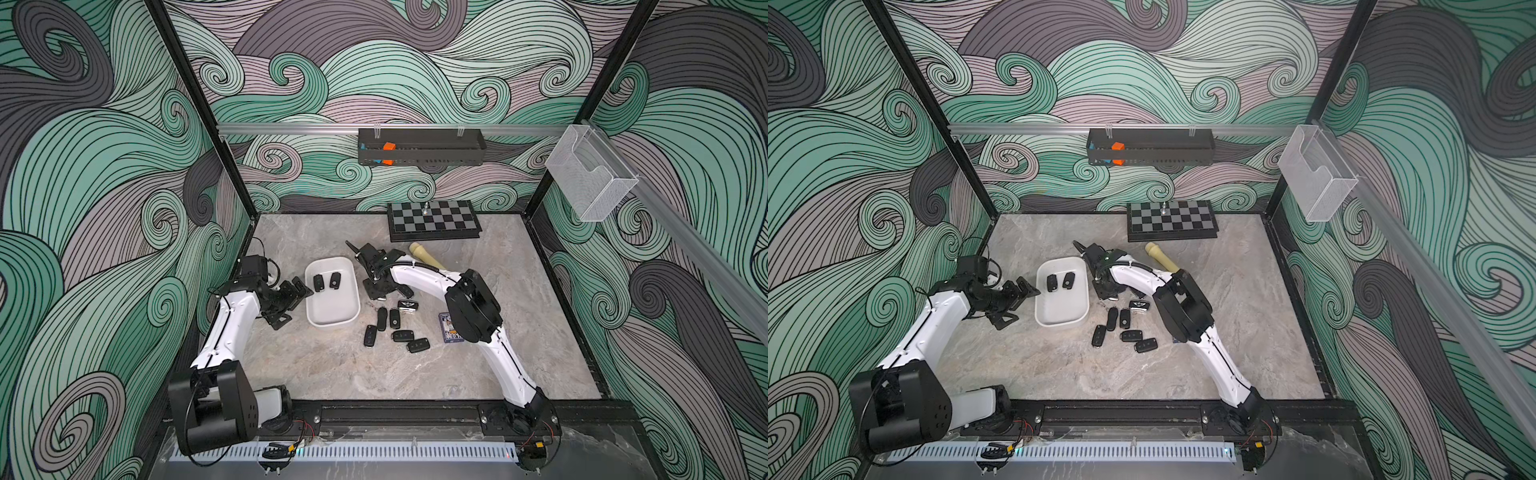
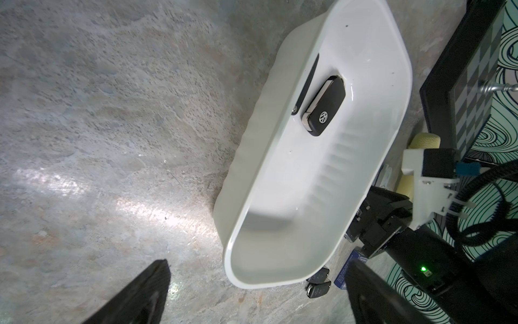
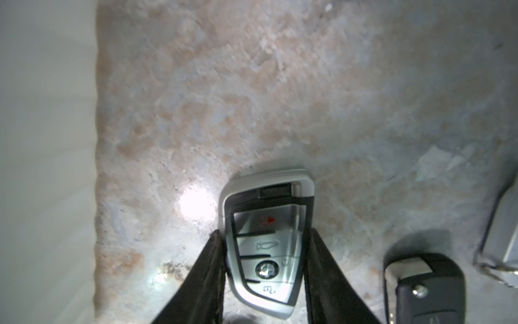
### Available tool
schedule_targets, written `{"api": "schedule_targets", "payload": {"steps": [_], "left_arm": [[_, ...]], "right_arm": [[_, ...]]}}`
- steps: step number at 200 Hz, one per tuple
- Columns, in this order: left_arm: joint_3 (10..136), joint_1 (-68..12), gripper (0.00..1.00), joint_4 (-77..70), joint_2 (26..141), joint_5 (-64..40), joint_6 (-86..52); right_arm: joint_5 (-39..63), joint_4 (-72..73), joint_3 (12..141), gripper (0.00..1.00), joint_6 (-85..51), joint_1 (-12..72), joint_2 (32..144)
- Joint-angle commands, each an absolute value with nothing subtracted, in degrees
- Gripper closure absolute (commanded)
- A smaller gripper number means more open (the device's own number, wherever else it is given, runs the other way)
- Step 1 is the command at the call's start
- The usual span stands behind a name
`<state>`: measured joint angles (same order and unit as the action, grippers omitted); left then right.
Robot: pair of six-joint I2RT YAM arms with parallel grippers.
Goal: Place the car key into the storage box
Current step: Pick up the car key from the center of the board.
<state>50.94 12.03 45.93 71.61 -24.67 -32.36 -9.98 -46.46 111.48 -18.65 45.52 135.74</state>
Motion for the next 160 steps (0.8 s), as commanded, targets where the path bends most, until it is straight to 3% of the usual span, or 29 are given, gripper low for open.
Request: {"api": "schedule_targets", "payload": {"steps": [1,78,160], "left_arm": [[50.63,12.58,0.02,47.24,70.25,-25.49,-30.96],[49.31,12.9,0.02,44.14,70.86,-25.83,-33.23],[50.72,13.16,0.02,38.69,76.42,-28.21,-37.18]], "right_arm": [[-9.66,-49.55,112.23,0.68,-19.18,45.89,136.29],[-8.69,-51.55,112.24,0.68,-19.96,45.7,127.31],[3.73,-50.25,119.71,0.66,-28.89,46.9,125.96]]}}
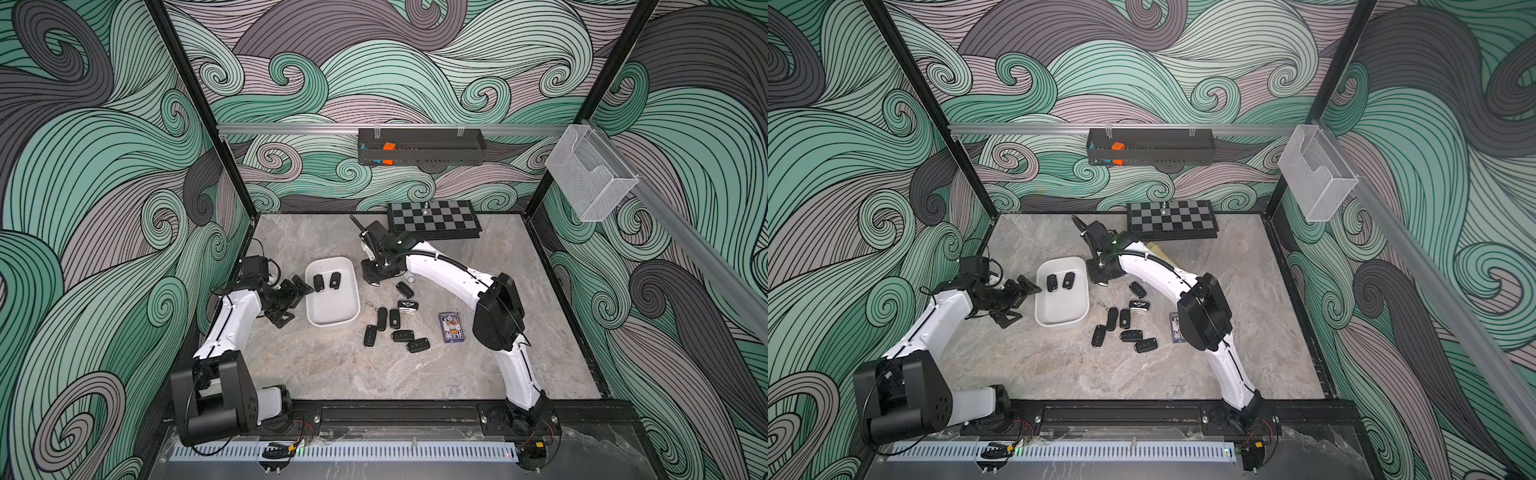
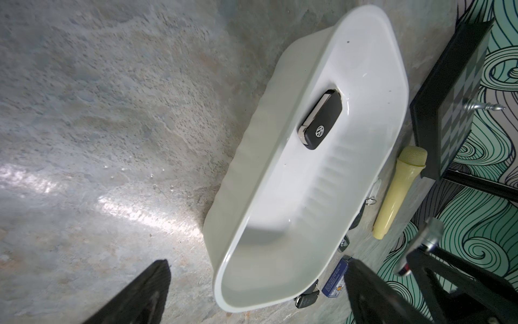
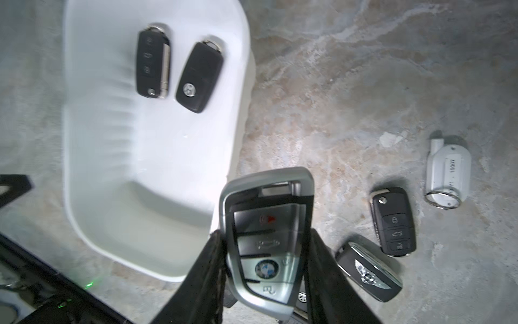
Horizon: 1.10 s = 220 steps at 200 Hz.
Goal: Place the car key into the storage box
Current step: Pick up the car key from the center of the board, then place the car key in the storage box.
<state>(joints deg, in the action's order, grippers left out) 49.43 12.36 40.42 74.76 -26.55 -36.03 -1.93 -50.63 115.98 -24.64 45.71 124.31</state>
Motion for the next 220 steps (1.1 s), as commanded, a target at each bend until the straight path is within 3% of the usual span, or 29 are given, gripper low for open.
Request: {"api": "schedule_targets", "payload": {"steps": [1,71,220], "left_arm": [[50.76,13.17,0.02,38.68,76.49,-28.21,-37.13],[51.64,13.51,0.02,39.07,77.23,-28.55,-37.61],[51.15,13.62,0.03,38.15,78.28,-29.61,-38.14]], "right_arm": [[3.8,-50.26,119.97,0.66,-28.9,46.96,126.09],[5.23,-50.35,135.01,0.66,-33.57,49.56,138.38],[-16.76,-54.69,136.27,0.66,-31.52,50.98,144.31]]}}
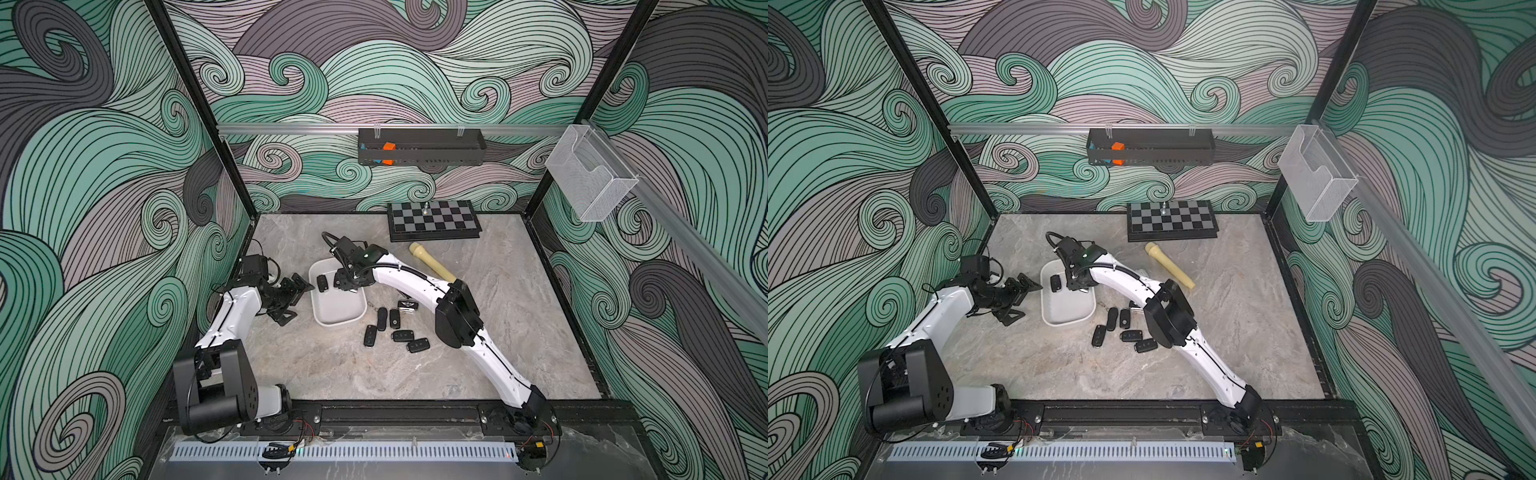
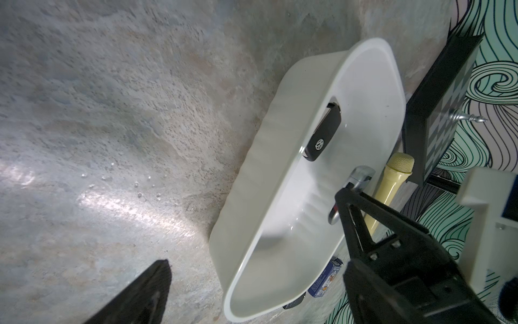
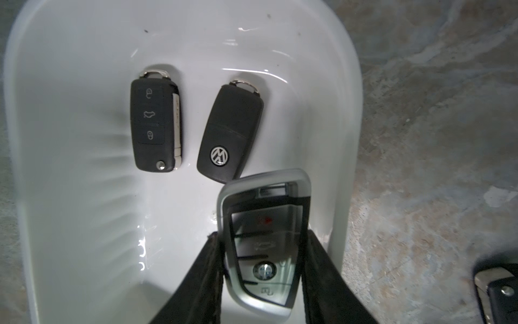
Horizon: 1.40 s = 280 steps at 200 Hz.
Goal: Place the car key into the storage box
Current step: Place the car key in the storage box.
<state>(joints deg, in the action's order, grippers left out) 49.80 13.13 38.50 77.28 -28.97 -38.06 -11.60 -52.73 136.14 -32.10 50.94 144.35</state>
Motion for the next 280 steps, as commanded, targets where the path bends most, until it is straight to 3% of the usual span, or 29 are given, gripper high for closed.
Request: {"api": "schedule_targets", "payload": {"steps": [1,155,200,261,280], "left_arm": [[51.15,13.58,0.03,38.1,78.3,-29.66,-38.14],[51.6,13.62,0.03,39.4,78.71,-29.36,-37.62],[51.79,13.62,0.03,38.9,79.52,-29.66,-37.53],[51.59,13.62,0.03,34.35,83.02,-32.19,-38.53],[51.47,13.54,0.03,31.82,84.61,-34.05,-39.47]], "right_arm": [[-16.77,-54.63,136.25,0.66,-31.45,50.98,144.36],[-16.91,-54.63,141.23,0.64,-28.05,50.98,150.88],[-15.9,-54.58,142.05,0.45,-27.76,50.89,150.92],[-15.38,-54.6,143.97,0.35,-26.32,50.55,144.92],[-15.41,-54.58,142.82,0.27,-24.91,50.45,141.41]]}}
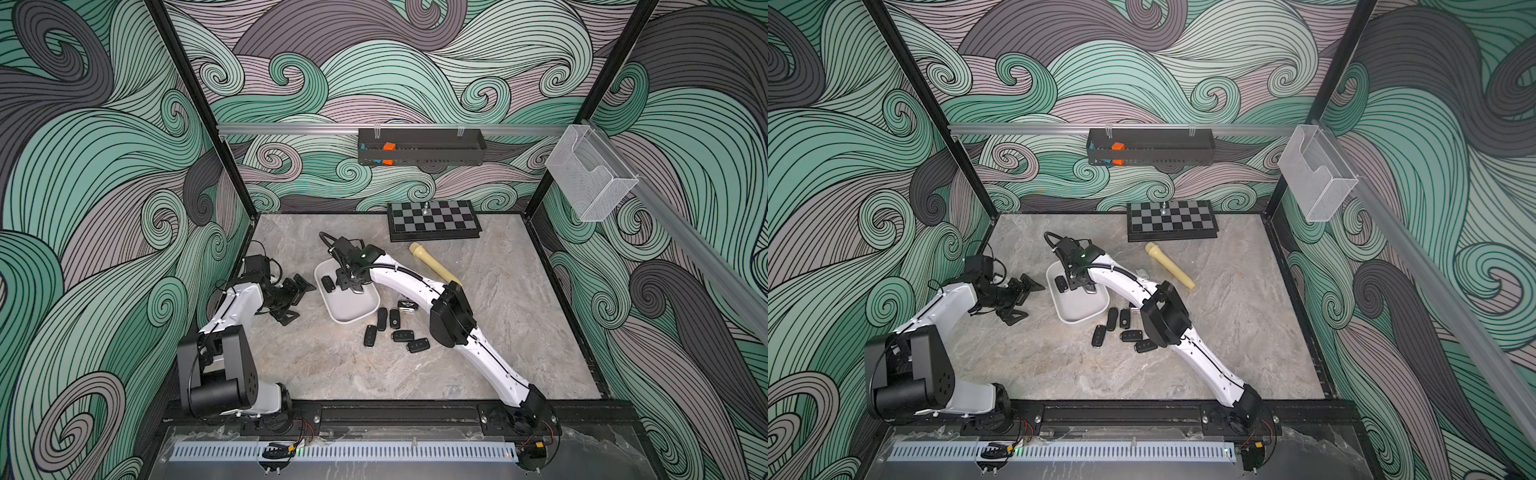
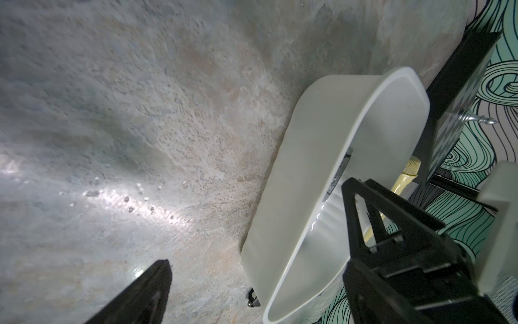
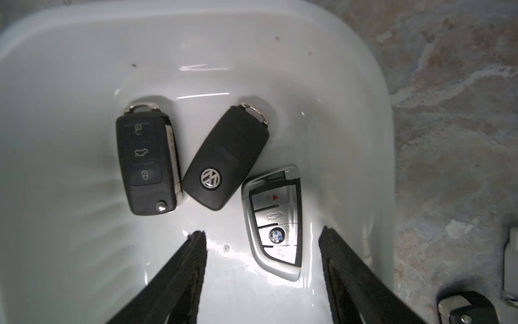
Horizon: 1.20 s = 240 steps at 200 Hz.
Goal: Place the car key into the storage box
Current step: Place the car key in the storage box, then adjust the storage box at the center of the board.
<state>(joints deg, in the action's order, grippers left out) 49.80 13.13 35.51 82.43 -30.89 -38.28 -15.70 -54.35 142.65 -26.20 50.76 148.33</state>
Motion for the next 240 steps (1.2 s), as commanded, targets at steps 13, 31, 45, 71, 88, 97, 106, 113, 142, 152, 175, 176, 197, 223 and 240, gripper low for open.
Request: {"api": "schedule_targets", "payload": {"steps": [13,31,45,71,88,97,106,113,142,152,175,176,197,223,240], "left_arm": [[51.72,13.54,0.03,29.93,86.06,-35.57,-40.43],[52.98,13.25,0.04,28.61,88.46,-37.48,-40.96],[54.48,12.88,0.04,28.52,90.31,-38.11,-41.08],[56.31,11.59,0.04,27.31,92.85,-38.46,-42.24],[57.26,10.6,0.04,26.29,94.25,-38.1,-42.97],[58.0,10.0,0.04,26.03,95.11,-37.85,-43.07],[58.73,9.45,0.04,26.12,96.05,-37.61,-43.0],[59.49,9.11,0.04,26.27,96.87,-37.48,-42.85],[61.81,7.67,0.05,26.06,99.95,-36.45,-43.18],[62.53,7.02,0.05,25.72,100.62,-36.23,-43.49],[65.13,5.18,0.05,25.86,102.54,-35.53,-43.73],[65.26,5.1,0.05,25.89,102.64,-35.52,-43.7],[67.66,3.67,0.05,26.19,104.32,-34.9,-43.61],[70.57,1.99,0.06,26.79,106.55,-34.37,-43.42],[72.31,0.84,0.06,26.87,107.94,-34.11,-43.63]], "right_arm": [[-16.3,-54.58,140.77,0.16,-24.6,50.23,138.53],[-17.45,-54.58,136.92,0.01,-24.35,49.38,134.1],[-17.61,-54.58,134.0,0.01,-23.92,48.55,130.97],[-18.9,-54.58,125.69,0.01,-23.77,46.94,123.9],[-18.42,-54.58,119.09,0.01,-23.56,45.77,118.71],[-18.29,-54.23,114.99,0.01,-23.42,45.25,115.79],[-18.19,-53.64,110.56,0.01,-23.3,44.8,112.78],[-18.03,-53.16,107.36,0.01,-23.37,44.59,110.34],[-17.58,-52.37,94.98,0.01,-24.42,44.06,101.86],[-16.89,-52.13,91.3,0.01,-24.91,43.95,99.33],[-14.64,-51.82,84.25,0.01,-26.01,43.35,95.42],[-14.53,-51.79,84.05,0.01,-26.01,43.34,95.3],[-12.66,-50.24,78.89,0.01,-26.32,42.87,93.11],[-9.16,-47.41,75.01,0.01,-26.56,40.79,92.51],[-7.07,-45.78,74.49,0.03,-25.68,39.02,93.49]]}}
